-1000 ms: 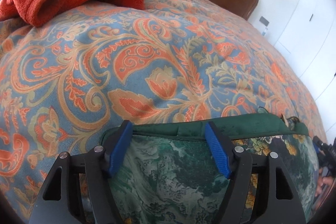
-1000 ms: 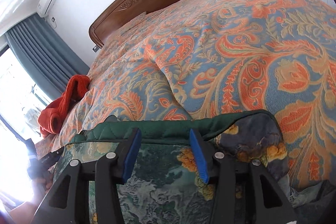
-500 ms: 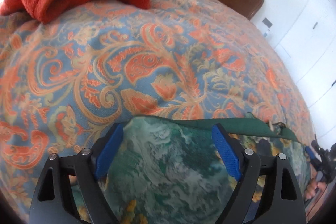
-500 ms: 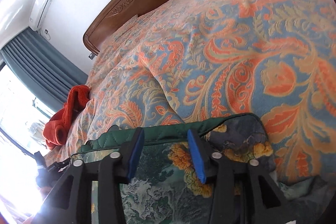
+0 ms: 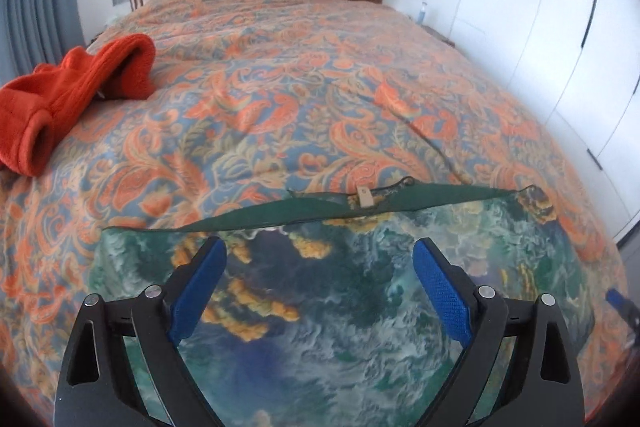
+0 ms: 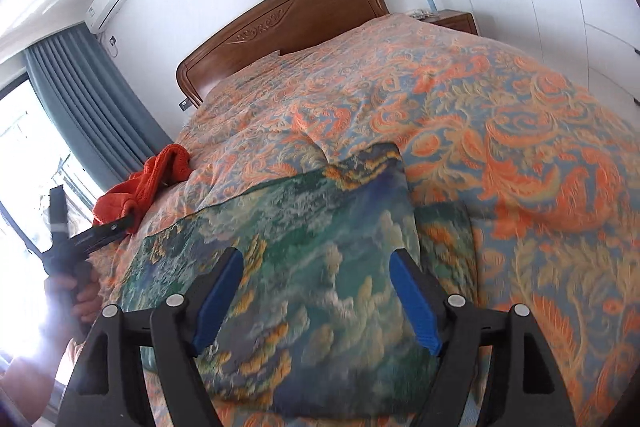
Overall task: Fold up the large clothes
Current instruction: 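Smooth the folded edge flat with both grippers and withdraw them, then grasp one end of the folded jacket with the right gripper while the left gripper grasps beside it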
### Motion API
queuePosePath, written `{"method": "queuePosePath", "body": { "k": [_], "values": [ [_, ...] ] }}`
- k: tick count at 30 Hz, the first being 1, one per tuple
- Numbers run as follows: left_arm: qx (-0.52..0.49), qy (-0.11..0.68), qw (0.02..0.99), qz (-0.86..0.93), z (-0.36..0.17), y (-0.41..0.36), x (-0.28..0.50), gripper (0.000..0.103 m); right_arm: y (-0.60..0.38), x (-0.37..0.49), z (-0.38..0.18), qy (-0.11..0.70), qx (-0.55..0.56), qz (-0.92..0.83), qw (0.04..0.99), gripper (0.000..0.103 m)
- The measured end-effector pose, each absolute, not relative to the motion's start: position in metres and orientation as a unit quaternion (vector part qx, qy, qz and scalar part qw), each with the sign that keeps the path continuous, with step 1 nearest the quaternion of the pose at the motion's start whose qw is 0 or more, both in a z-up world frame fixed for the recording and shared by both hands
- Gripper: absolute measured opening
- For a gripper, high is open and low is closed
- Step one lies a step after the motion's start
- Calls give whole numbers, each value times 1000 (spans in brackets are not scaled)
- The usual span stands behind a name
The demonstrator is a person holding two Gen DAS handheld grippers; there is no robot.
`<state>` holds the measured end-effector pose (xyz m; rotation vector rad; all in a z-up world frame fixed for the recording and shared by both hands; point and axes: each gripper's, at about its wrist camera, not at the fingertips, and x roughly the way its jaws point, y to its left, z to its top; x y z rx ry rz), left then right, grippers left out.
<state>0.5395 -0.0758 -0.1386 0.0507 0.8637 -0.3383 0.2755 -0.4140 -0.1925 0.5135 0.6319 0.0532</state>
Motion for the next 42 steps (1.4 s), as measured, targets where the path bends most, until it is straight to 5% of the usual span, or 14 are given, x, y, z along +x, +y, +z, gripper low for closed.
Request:
{"method": "queuePosePath", "body": {
  "k": [7, 14, 34, 42],
  "values": [
    [70, 469, 872, -124, -193, -114, 559, 94, -390, 211, -212, 338, 232, 62, 910, 77],
    [135, 436, 876, -157, -184, -123, 499, 95, -387, 182, -225, 353, 206, 62, 911, 77],
    [143, 379, 870, -281, -163, -119, 337, 97, -415, 178, -254, 337, 355, 4, 872, 77],
    [177, 402, 839, -321, -202, -159, 328, 98, -436, 224, -291, 319, 483, -49, 814, 78]
  ]
}}
